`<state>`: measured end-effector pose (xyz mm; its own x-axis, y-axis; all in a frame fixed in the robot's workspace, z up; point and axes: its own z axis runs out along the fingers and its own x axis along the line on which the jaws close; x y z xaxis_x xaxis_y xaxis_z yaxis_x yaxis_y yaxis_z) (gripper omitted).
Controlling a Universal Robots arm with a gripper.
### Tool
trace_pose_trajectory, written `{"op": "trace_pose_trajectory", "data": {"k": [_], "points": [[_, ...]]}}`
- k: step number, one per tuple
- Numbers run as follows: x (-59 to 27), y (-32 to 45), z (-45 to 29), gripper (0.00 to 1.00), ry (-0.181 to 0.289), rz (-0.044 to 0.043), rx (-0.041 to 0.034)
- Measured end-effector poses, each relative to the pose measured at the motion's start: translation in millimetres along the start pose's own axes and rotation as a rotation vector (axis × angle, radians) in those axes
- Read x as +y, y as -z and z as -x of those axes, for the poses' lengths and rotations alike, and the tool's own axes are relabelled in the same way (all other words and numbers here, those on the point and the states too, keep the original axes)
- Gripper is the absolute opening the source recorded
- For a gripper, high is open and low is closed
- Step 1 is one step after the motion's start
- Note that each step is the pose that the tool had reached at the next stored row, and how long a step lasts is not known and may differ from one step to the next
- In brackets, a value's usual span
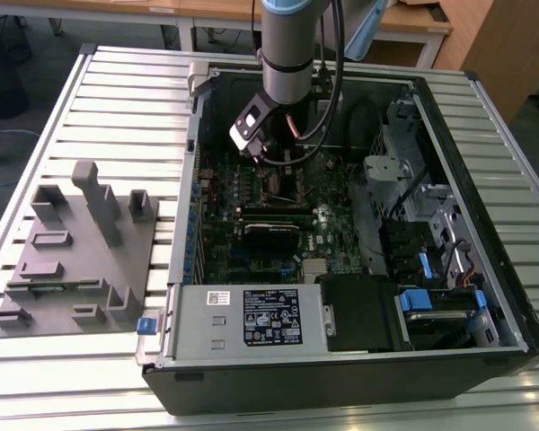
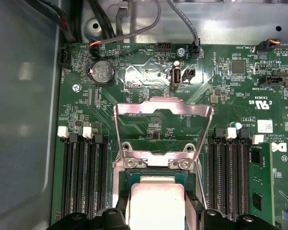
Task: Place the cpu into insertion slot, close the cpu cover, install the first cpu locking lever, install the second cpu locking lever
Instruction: 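Place the cpu into insertion slot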
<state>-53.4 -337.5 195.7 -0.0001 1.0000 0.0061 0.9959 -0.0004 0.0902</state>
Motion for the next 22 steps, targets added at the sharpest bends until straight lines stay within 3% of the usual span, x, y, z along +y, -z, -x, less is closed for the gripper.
{"op": "trace_pose_trajectory", "data": {"k": [22], "points": [[-1.4,-2.3,-2.0,0.54,0.000,-0.0003,-0.0003]]}}
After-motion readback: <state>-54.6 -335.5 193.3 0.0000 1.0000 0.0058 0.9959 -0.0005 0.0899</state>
